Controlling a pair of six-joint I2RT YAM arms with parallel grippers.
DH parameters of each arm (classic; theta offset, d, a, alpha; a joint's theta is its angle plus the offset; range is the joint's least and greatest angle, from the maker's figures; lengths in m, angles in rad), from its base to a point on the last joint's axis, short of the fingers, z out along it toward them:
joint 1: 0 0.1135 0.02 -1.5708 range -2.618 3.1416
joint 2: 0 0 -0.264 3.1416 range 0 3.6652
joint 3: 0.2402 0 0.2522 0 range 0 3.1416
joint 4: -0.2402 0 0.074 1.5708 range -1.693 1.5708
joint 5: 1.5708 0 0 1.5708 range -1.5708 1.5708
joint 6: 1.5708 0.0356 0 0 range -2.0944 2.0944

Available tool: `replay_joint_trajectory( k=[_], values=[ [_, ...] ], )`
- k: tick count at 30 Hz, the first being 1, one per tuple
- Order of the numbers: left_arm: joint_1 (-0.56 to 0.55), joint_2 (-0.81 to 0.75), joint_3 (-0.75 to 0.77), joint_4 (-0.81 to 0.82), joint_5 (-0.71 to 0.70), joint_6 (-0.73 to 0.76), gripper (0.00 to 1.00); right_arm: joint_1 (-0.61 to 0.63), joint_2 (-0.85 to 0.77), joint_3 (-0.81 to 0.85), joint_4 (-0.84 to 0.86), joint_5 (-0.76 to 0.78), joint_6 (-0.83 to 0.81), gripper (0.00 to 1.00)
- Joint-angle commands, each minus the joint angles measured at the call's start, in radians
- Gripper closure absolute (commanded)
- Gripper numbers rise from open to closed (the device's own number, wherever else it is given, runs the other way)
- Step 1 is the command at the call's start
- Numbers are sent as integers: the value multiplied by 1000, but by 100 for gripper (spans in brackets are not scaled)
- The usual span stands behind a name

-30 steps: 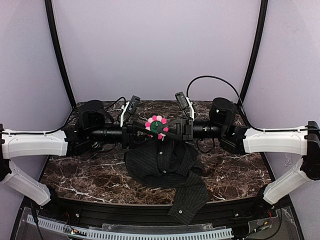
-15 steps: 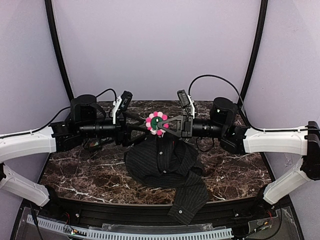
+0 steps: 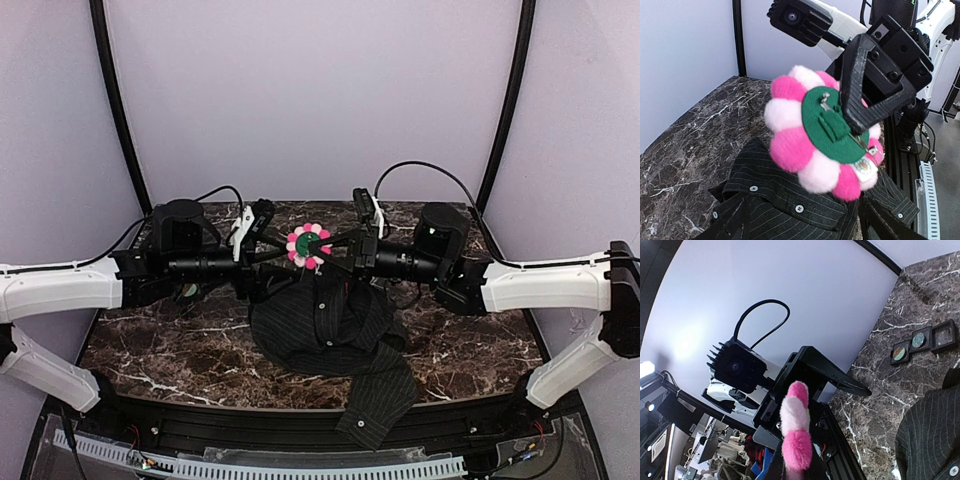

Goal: Remove the brooch from the garment
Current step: Close the brooch.

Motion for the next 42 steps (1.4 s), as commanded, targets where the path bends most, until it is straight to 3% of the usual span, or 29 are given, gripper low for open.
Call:
replay_joint_trajectory(
  k=[1,17,23,42],
  values=[
    [2,18,-29,117,76,-63,23,25,26,-4,34,19,90,100],
    [4,18,-8,167,205,-197,23,30,26,32,-60,18,43,100],
    [19,51,12,167,227,-272,45,30,21,28,-60,12,32,100],
    [60,88,26,237,314,-380,68,33,23,29,-48,-17,-3,100]
  ],
)
